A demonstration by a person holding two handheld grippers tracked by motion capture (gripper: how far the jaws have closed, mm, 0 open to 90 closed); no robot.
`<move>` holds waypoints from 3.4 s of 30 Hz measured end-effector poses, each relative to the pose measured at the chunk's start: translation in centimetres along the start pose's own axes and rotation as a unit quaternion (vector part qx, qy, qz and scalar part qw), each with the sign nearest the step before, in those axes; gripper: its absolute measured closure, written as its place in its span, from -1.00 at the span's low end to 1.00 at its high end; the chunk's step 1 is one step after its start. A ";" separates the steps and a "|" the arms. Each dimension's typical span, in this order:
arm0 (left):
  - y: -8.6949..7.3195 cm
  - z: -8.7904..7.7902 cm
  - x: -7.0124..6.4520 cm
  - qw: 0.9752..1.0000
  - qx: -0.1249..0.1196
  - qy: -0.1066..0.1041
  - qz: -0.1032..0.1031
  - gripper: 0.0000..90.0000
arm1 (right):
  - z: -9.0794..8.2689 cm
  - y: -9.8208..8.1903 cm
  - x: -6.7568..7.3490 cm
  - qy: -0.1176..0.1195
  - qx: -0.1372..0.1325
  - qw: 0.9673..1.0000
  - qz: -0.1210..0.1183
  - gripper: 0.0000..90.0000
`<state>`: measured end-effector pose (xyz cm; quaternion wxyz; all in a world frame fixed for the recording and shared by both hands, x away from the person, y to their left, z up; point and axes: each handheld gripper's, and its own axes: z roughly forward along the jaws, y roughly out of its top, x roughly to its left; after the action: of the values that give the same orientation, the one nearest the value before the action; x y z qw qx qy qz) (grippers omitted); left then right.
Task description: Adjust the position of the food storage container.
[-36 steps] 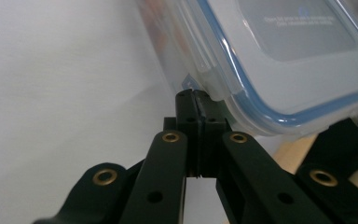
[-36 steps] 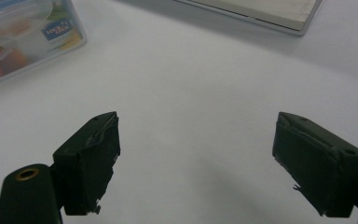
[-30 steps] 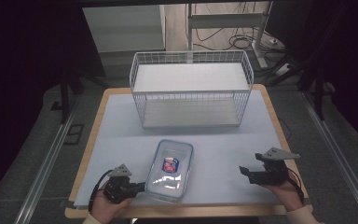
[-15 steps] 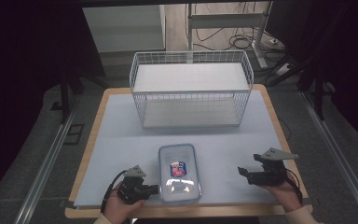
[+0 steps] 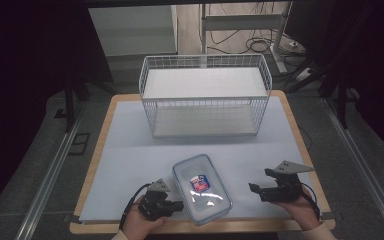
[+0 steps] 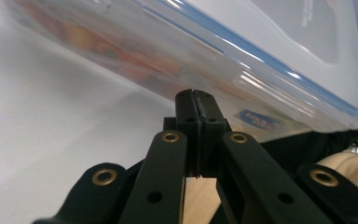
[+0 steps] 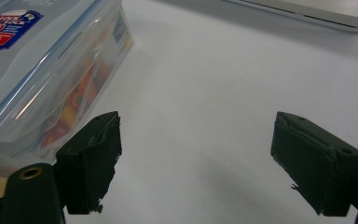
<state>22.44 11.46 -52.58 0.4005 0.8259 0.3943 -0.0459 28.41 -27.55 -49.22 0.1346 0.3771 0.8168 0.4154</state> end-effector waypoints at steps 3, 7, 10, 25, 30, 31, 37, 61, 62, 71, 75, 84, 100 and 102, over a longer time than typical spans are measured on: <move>0.1 0.2 -0.3 1.000 0.003 -0.006 0.007 1.00 | 0.0 -0.1 -0.2 -0.003 0.001 1.000 0.006 -0.64; 0.3 0.8 -1.3 0.999 0.009 -0.019 0.025 1.00 | 0.1 -0.1 -0.3 -0.004 0.003 1.000 0.004 -0.64; 0.8 1.6 -2.1 0.999 0.012 -0.026 0.038 1.00 | 0.0 -0.1 -0.4 -0.006 0.002 1.000 0.005 -0.64; 4.2 6.3 -5.5 0.995 0.015 -0.058 0.080 1.00 | -0.9 -0.2 -1.7 -0.027 -0.013 0.999 0.027 -0.64; 5.4 7.8 -6.2 0.995 0.004 -0.056 0.081 1.00 | -1.5 -0.3 -2.5 -0.039 -0.022 0.998 0.040 -0.64; 5.4 7.8 -6.2 0.995 0.004 -0.056 0.081 1.00 | -1.5 -0.3 -2.5 -0.039 -0.022 0.998 0.040 -0.64; 6.9 9.5 -6.8 0.996 -0.007 -0.044 0.081 1.00 | -2.2 -0.5 -3.5 -0.057 -0.033 0.996 0.059 -0.64; 10.6 13.0 -7.0 0.998 -0.026 -0.001 0.064 1.00 | -2.6 -0.8 -4.6 -0.087 -0.027 0.992 0.083 -0.64; 10.6 13.1 -7.0 0.998 -0.026 -0.002 0.063 1.00 | -2.6 -0.8 -4.6 -0.087 -0.027 0.992 0.083 -0.64; 11.2 13.7 -7.1 0.998 -0.036 0.009 0.057 1.00 | -2.5 -0.9 -4.6 -0.088 -0.027 0.992 0.081 -0.64; 11.6 14.1 -7.2 0.998 -0.041 0.009 0.056 1.00 | -2.4 -0.9 -4.6 -0.089 -0.026 0.992 0.081 -0.64; 11.1 12.1 -7.9 0.997 -0.043 -0.013 0.068 1.00 | -2.5 -0.9 -4.7 -0.090 -0.027 0.992 0.082 -0.64; 7.2 2.2 -3.7 0.993 -0.115 -0.025 0.025 0.90 | -2.3 -0.9 -4.5 -0.075 -0.035 0.993 0.088 -0.64; 6.8 0.4 -2.2 0.992 -0.128 -0.012 0.006 0.78 | -2.2 -0.8 -4.3 -0.069 -0.034 0.994 0.083 -0.64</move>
<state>25.75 7.29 -47.75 0.5079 0.7695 0.3871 -0.0024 29.78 -32.26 -48.93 0.1680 0.4667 0.7569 0.4256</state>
